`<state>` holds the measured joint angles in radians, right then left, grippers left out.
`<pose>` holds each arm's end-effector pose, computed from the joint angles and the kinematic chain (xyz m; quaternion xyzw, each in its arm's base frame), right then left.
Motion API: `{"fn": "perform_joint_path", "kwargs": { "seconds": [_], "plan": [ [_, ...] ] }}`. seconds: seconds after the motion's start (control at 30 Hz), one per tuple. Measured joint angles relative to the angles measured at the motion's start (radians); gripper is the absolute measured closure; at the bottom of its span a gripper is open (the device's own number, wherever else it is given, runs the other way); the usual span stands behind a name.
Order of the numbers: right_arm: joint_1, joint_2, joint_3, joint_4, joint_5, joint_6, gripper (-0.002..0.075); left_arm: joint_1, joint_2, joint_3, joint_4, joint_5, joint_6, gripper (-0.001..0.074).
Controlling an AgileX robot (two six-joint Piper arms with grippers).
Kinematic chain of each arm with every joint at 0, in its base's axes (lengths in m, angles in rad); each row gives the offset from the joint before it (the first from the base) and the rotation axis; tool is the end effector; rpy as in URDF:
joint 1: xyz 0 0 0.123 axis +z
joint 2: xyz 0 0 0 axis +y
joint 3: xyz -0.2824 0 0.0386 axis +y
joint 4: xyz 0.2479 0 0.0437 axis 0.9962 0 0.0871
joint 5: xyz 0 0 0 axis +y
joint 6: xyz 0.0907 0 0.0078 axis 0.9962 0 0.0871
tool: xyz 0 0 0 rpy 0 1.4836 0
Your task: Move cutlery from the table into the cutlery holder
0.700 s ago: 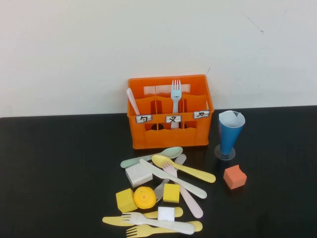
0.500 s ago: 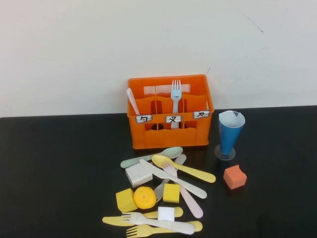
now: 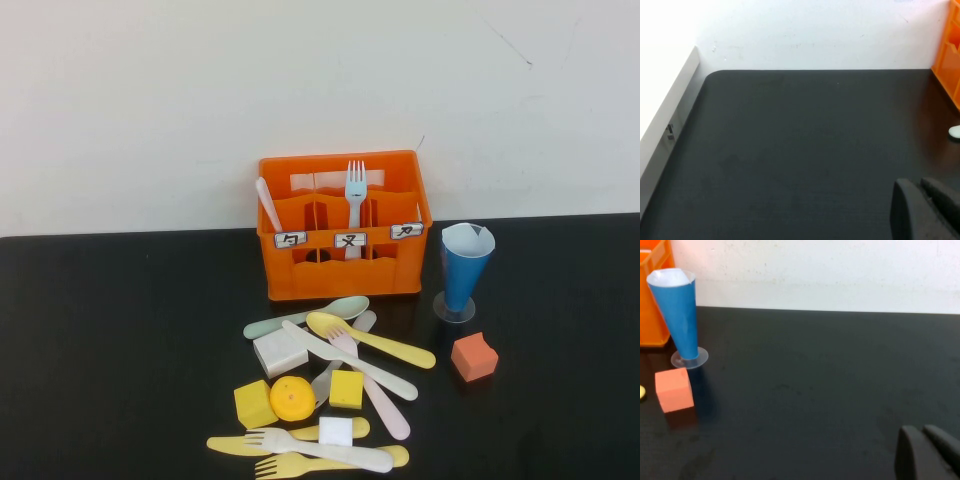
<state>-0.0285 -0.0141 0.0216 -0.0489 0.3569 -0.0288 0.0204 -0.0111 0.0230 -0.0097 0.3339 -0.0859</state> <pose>0.0528 -0.0031 0.1745 -0.0133 0.7978 -0.0379 0.6016 0.0536 0.0008 0.1758 -0.0448 0.7911 -0.0240 0.6096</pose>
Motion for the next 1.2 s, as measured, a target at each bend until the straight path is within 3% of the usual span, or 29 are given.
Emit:
{"fn": "perform_joint_path", "kwargs": {
  "seconds": [0.93, 1.03, 1.2],
  "plan": [
    [0.000, 0.000, 0.000, 0.000, 0.000, 0.000, 0.0729, 0.000, 0.000, 0.000, -0.016, -0.004, -0.002, 0.0736],
    [0.000, 0.000, 0.000, 0.000, 0.000, 0.000, 0.0729, 0.000, 0.000, 0.003, -0.084, -0.057, -0.043, 0.0736],
    [0.000, 0.000, 0.000, 0.000, 0.000, 0.000, 0.0729, 0.000, 0.000, 0.006, -0.393, -0.280, -0.229, 0.0736]
  ]
}}
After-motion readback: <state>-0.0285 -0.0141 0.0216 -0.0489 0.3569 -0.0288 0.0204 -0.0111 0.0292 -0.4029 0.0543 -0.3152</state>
